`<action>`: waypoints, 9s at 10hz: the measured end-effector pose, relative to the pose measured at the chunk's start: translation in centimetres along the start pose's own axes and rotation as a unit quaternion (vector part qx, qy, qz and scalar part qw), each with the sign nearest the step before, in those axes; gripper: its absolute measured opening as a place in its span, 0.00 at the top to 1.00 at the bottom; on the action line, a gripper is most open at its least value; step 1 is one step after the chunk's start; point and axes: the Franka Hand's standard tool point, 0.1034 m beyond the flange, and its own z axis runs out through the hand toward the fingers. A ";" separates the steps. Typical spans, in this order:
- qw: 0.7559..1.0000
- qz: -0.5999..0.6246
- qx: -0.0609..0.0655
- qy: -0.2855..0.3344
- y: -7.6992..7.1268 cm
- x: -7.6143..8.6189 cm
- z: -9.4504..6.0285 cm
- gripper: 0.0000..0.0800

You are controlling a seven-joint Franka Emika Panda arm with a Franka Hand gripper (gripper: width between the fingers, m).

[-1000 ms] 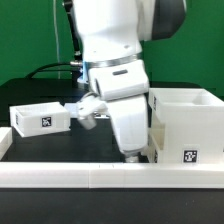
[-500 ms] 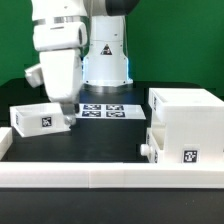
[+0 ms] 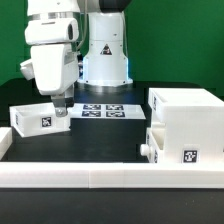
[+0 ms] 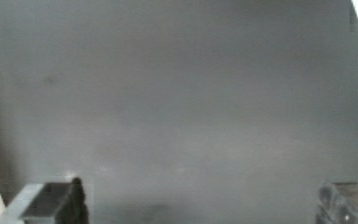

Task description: Assemble drawer

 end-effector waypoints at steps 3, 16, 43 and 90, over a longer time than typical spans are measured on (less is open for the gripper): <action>0.992 0.122 -0.010 0.003 -0.2 -0.5 0.1 0.19; 0.882 0.471 0.005 -0.018 -9.1 -2.8 0.1 0.19; 0.895 0.445 -0.018 0.002 -6.6 4.5 0.4 0.95; 0.999 -0.023 0.047 -0.003 2.2 9.6 2.1 0.95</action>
Offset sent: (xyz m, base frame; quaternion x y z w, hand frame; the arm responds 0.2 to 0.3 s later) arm -0.0236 -0.0283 0.0058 -0.0513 -0.0236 0.3170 0.9467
